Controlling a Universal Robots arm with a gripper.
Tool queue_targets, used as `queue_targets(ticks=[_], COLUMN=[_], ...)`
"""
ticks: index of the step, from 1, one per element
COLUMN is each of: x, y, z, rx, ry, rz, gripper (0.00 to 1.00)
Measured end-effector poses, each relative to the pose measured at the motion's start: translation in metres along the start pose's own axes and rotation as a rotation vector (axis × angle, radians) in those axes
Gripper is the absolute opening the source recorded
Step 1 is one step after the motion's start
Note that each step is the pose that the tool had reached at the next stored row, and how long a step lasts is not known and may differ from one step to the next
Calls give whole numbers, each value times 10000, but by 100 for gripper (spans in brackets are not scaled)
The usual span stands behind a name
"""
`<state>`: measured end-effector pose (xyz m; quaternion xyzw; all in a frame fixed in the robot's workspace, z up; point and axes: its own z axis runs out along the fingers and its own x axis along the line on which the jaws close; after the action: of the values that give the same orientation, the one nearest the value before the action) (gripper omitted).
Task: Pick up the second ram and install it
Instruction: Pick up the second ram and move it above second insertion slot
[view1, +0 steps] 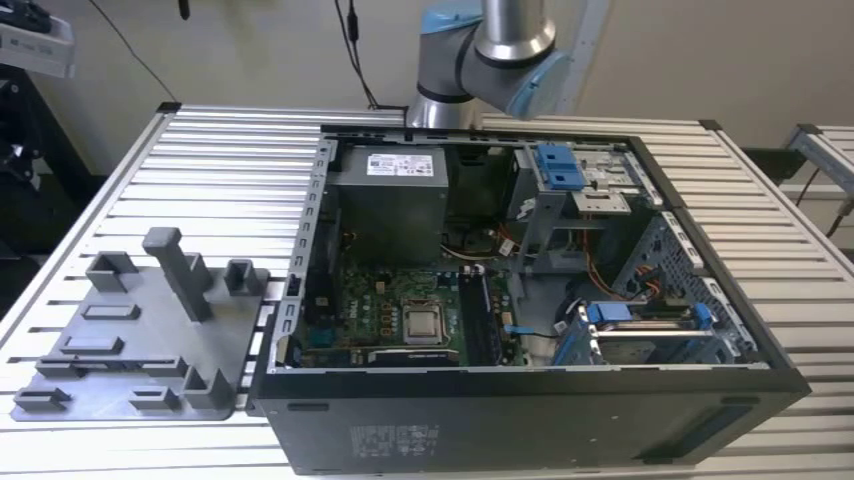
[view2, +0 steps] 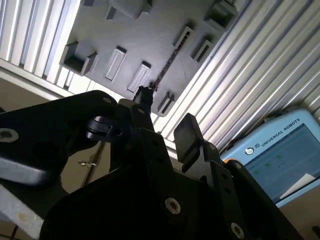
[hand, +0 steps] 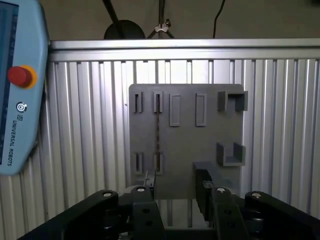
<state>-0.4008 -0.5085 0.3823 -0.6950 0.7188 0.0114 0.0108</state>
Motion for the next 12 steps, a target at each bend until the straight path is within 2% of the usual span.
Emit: queue_targets(ticks=[1, 7, 12], x=[0, 0, 1], y=[0, 0, 0], z=[0, 1, 37], rx=[0, 0, 0], ry=[-5, -18, -19], rz=[-3, -8, -8], gripper=[48, 48, 48])
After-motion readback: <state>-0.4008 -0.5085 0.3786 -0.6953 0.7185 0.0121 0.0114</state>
